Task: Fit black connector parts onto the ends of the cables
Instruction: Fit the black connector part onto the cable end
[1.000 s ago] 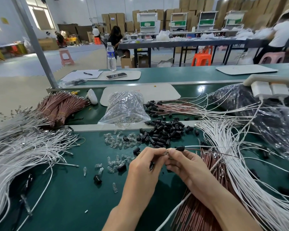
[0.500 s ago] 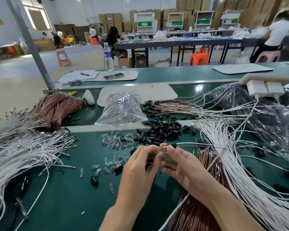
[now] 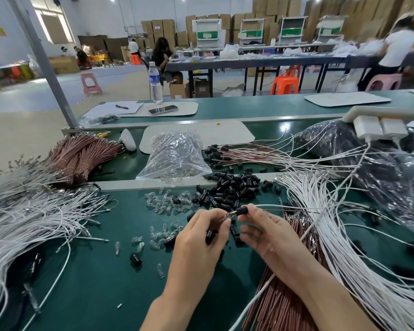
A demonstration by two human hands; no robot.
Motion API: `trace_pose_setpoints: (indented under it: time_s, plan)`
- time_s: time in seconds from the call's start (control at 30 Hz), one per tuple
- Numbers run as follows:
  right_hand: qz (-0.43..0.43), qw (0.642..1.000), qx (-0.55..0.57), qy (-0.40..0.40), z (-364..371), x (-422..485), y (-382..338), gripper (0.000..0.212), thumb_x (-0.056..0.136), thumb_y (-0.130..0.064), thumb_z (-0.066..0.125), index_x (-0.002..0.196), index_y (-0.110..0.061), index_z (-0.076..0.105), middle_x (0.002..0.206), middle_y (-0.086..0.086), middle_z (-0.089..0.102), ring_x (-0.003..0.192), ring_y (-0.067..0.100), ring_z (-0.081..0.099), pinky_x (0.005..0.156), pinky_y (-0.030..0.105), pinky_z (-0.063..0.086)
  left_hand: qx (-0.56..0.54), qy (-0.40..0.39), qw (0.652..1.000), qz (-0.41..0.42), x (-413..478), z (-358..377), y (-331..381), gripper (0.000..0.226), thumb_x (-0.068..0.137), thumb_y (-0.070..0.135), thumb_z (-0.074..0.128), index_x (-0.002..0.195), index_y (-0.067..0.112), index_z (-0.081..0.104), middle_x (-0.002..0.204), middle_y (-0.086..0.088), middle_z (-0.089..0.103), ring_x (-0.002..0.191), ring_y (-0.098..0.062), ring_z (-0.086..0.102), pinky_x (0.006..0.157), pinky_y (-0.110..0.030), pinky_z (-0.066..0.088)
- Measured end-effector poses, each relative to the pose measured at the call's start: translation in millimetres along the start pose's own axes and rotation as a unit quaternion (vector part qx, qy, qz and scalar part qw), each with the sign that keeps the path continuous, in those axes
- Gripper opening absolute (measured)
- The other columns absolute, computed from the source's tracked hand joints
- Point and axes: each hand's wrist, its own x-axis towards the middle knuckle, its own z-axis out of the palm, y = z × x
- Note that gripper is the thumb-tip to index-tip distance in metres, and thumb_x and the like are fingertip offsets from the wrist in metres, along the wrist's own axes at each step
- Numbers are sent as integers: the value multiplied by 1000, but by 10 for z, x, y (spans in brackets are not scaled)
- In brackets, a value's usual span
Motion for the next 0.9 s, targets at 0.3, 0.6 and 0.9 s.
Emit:
trace_pose_setpoints:
  time_s: [0.3, 0.6, 0.9]
  plan:
    - [-2, 999, -32, -13, -7, 0, 52, 44, 72, -37, 79, 95, -1, 70, 89, 17, 72, 68, 16, 67, 60, 26, 59, -8, -24, 1000, -2, -19, 19, -13, 11, 95, 31, 63, 106, 29, 65, 96, 22, 64, 90, 3, 64, 78, -5, 43]
    - [8, 998, -41, -37, 34, -44, 47, 15, 78, -35, 77, 75, -21, 79, 90, 17, 74, 68, 18, 68, 61, 28, 58, -59, -2, 998, -21, -25, 40, -64, 20, 90, 25, 67, 109, 30, 70, 99, 19, 69, 91, 4, 68, 77, -8, 48]
    - [-80, 995, -45, 29, 33, -23, 73, 26, 65, -31, 84, 88, -21, 81, 87, 5, 74, 83, 15, 72, 65, 21, 57, -35, -43, 996, -66, 3, 17, -73, 15, 98, 27, 64, 112, 34, 64, 101, 22, 67, 97, -3, 66, 79, -10, 46]
